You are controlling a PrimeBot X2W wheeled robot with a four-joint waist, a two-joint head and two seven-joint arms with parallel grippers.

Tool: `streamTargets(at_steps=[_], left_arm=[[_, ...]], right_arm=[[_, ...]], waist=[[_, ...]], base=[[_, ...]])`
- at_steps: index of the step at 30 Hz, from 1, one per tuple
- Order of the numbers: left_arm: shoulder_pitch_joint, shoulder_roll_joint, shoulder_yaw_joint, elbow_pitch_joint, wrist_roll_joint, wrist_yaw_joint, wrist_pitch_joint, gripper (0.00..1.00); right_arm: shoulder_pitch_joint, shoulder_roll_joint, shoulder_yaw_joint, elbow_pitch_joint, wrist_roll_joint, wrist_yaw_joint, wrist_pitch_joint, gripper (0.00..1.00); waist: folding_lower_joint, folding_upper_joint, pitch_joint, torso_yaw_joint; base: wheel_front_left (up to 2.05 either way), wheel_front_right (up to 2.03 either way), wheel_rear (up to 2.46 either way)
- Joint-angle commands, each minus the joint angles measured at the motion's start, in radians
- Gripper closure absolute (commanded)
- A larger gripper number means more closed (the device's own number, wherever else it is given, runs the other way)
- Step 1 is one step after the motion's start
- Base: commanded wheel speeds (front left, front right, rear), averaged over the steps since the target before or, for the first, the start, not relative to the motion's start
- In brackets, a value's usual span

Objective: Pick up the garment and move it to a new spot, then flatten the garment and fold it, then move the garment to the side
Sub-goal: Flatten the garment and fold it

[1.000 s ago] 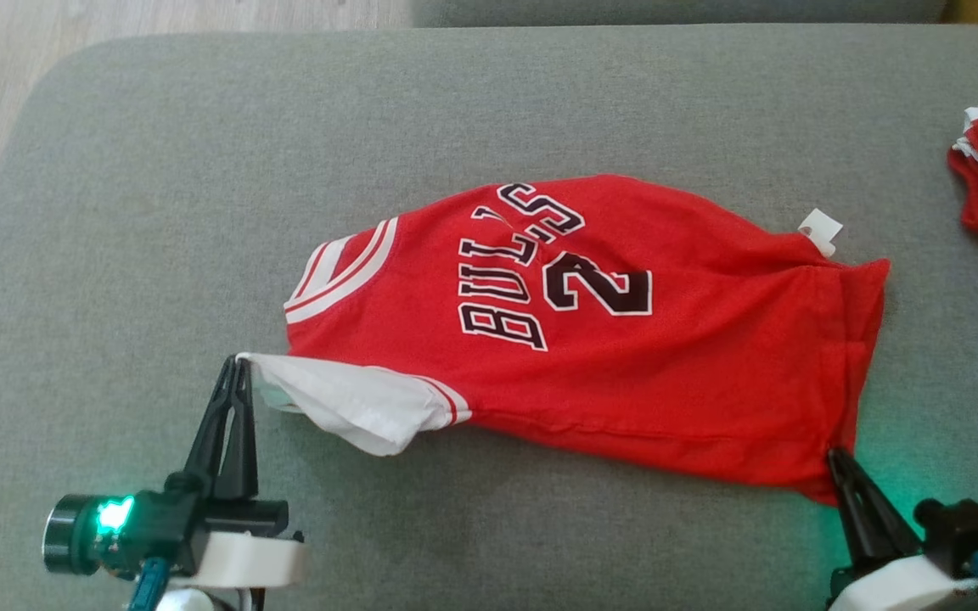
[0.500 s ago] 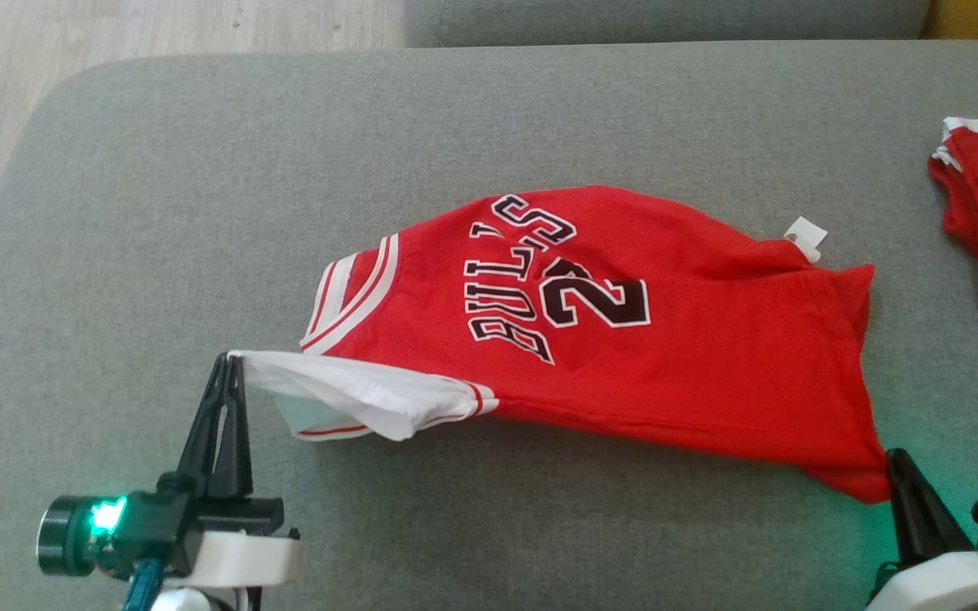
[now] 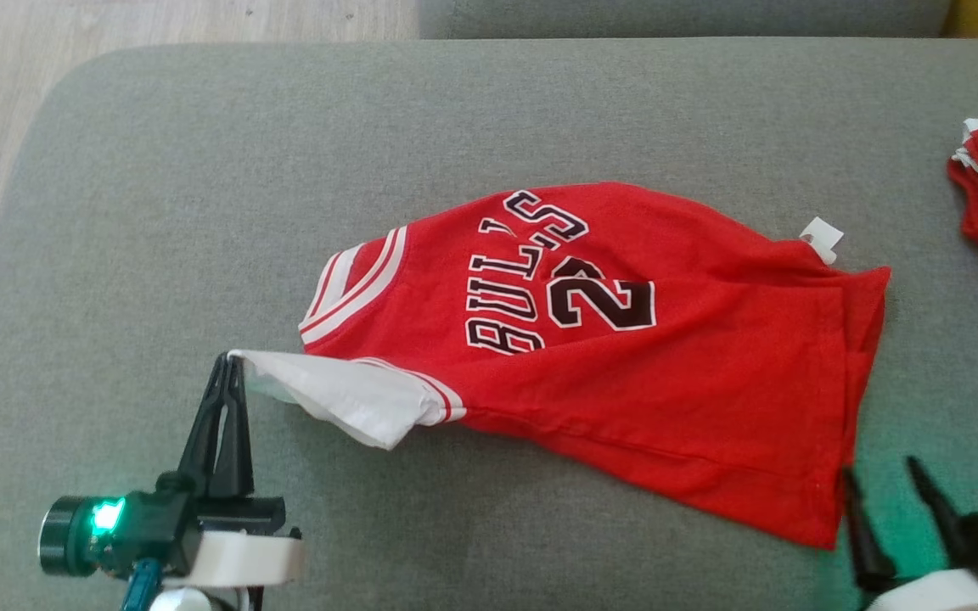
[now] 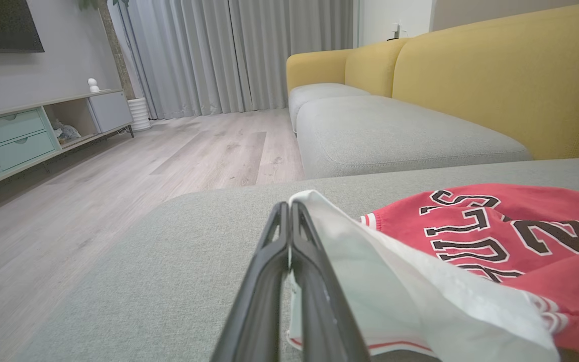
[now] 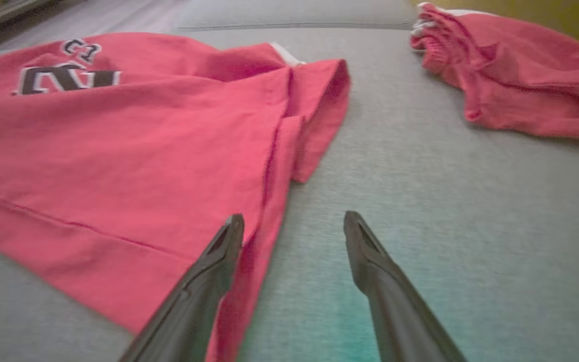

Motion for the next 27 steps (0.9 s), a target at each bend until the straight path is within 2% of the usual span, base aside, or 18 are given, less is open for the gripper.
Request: streamTargets(at_steps=[1, 10, 21, 22, 25, 26, 27], left_arm=[[-0.031, 0.017, 0.030, -0.031, -0.004, -0.003, -0.011, 1.00], [-0.032, 0.013, 0.025, -0.023, -0.005, -0.003, -0.013, 1.00], [-0.039, 0.019, 0.023, -0.018, -0.007, -0.005, -0.015, 1.00], [-0.040, 0.020, 0.023, -0.018, -0.006, -0.005, -0.015, 1.00], [-0.041, 0.022, 0.023, -0.019, -0.006, -0.004, -0.015, 1.00], [-0.041, 0.023, 0.023, -0.020, -0.006, -0.003, -0.015, 1.00], [-0.041, 0.023, 0.023, -0.020, -0.006, -0.003, -0.016, 1.00]], right_arm=[[0.010, -0.014, 0.039, -0.046, 0.009, -0.001, 0.006, 0.00], [0.054, -0.016, 0.135, -0.117, 0.108, -0.001, 0.065, 0.00], [0.033, -0.029, 0.154, -0.053, 0.176, -0.001, 0.079, 0.00], [0.030, -0.030, 0.157, -0.047, 0.179, -0.001, 0.078, 0.07], [0.020, -0.033, 0.164, -0.034, 0.183, -0.001, 0.070, 0.11], [0.017, -0.034, 0.166, -0.031, 0.184, -0.001, 0.067, 0.18], [0.013, -0.035, 0.168, -0.029, 0.184, -0.001, 0.064, 0.20]], waist=[[0.0000, 0.0000, 0.001, 0.001], [0.0000, 0.0000, 0.000, 0.003], [0.0000, 0.0000, 0.008, 0.017], [0.0000, 0.0000, 0.009, 0.019], [0.0000, 0.0000, 0.011, 0.021], [0.0000, 0.0000, 0.013, 0.022], [0.0000, 0.0000, 0.014, 0.022]], base=[[0.00, 0.00, 0.00], [0.00, 0.00, 0.00], [0.00, 0.00, 0.00], [0.00, 0.00, 0.00], [0.00, 0.00, 0.00], [0.00, 0.00, 0.00], [0.00, 0.00, 0.00]])
